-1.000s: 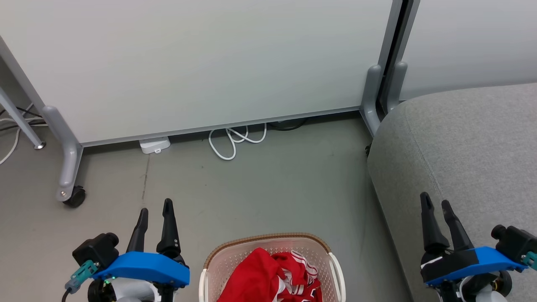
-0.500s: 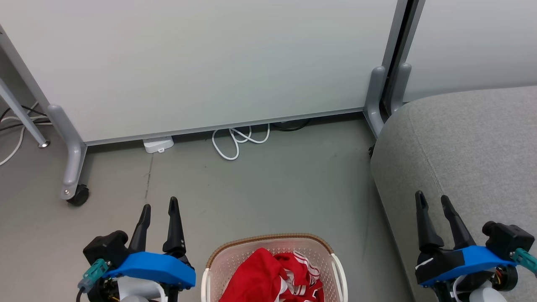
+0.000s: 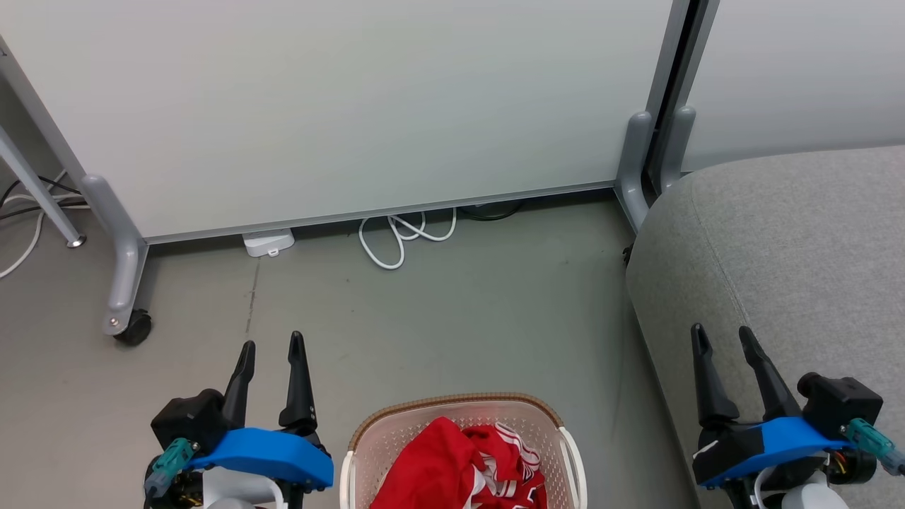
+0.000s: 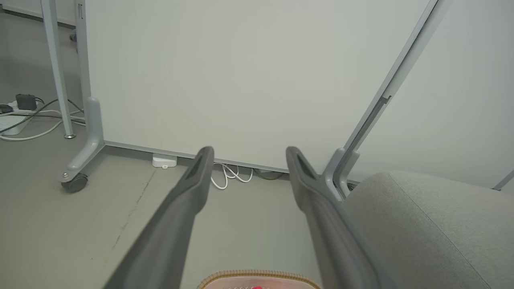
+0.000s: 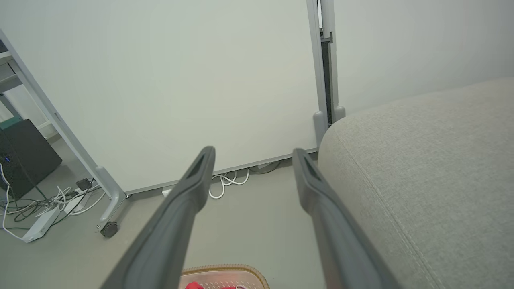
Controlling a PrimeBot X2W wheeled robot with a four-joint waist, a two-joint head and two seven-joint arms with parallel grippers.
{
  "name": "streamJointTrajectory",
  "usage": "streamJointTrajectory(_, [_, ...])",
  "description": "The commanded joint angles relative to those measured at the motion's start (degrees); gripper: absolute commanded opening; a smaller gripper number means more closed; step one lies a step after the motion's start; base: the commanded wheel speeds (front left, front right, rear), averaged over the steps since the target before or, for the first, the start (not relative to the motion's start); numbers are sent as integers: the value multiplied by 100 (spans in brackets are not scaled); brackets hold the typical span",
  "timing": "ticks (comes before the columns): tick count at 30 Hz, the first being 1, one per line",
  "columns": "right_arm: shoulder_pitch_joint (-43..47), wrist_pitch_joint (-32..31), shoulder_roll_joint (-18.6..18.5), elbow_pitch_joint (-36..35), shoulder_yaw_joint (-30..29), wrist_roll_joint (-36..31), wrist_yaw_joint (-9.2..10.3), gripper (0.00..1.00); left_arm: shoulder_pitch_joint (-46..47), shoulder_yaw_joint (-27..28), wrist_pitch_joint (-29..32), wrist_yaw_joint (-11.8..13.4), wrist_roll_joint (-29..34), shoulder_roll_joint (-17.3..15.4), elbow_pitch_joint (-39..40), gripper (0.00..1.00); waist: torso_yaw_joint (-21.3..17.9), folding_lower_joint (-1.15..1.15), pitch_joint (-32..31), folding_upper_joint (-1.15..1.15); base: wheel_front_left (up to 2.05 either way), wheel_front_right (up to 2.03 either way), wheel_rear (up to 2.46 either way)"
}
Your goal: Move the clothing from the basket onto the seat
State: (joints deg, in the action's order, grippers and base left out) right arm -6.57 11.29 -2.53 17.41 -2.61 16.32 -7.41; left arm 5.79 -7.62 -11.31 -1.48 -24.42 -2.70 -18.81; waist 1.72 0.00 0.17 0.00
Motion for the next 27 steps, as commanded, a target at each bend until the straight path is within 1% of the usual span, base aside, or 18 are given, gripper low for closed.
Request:
streamJointTrajectory(1, [-105, 60, -43, -4, 6, -142, -11, 100, 91, 10, -57, 16, 86, -18, 15, 100, 0, 0, 5, 0, 0, 0, 0])
streamJointTrajectory(27, [-159, 354, -48, 70, 92, -1224, -9, 100, 141, -149, -351, 90, 862, -28, -128, 100, 39, 0, 56, 0, 0, 0, 0])
